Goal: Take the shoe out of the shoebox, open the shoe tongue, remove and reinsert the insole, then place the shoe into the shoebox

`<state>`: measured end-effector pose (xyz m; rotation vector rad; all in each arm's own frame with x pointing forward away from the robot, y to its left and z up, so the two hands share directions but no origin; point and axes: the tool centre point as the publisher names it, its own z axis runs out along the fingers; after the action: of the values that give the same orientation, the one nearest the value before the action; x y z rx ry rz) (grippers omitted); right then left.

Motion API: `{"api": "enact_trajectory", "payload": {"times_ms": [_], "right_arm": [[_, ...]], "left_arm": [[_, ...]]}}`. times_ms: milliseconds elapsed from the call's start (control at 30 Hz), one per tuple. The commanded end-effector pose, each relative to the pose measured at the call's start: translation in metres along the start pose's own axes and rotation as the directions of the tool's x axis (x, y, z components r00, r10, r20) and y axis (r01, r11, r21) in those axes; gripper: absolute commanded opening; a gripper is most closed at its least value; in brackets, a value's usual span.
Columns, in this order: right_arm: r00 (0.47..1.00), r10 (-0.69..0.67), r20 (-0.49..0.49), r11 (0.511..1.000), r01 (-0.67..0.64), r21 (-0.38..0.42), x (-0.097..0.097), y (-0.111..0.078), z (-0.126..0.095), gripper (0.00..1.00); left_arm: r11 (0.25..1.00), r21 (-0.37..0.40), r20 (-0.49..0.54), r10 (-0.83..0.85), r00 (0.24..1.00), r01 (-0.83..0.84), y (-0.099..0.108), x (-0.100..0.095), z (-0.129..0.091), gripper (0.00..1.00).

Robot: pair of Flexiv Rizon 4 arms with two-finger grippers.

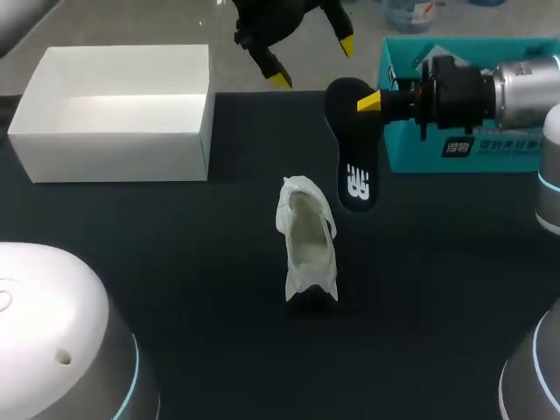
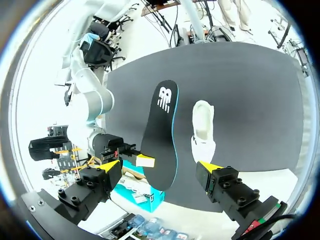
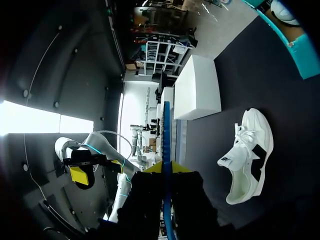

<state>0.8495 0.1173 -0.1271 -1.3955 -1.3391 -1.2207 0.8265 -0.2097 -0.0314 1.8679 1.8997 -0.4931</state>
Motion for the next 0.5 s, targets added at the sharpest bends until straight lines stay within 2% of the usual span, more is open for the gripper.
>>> {"api": "enact_trajectory", "payload": {"times_ms": [33, 133, 267, 500], "right_arm": [[1.0, 0.003, 0.007, 1.0, -0.003, 0.012, 0.001, 0.004, 0.004, 0.0], [1.0, 0.004, -0.001, 1.0, -0.004, 0.01, 0.002, 0.002, 0.005, 0.0], [0.998, -0.021, -0.061, 1.0, 0.021, -0.011, 0.006, -0.001, 0.004, 0.0], [0.993, -0.058, -0.102, 0.998, 0.055, -0.039, 0.023, -0.001, -0.002, 0.0]], "left_arm": [[0.992, -0.078, 0.245, 0.113, 0.963, -0.096, -0.003, 0.029, 0.009, 1.0], [0.992, -0.078, 0.245, 0.113, 0.963, -0.096, -0.003, 0.029, 0.009, 1.0], [0.992, -0.078, 0.245, 0.113, 0.963, -0.096, -0.003, 0.029, 0.009, 1.0], [0.998, -0.064, 0.452, 0.016, 0.892, 0.014, -0.002, 0.037, 0.025, 1.0]]}}
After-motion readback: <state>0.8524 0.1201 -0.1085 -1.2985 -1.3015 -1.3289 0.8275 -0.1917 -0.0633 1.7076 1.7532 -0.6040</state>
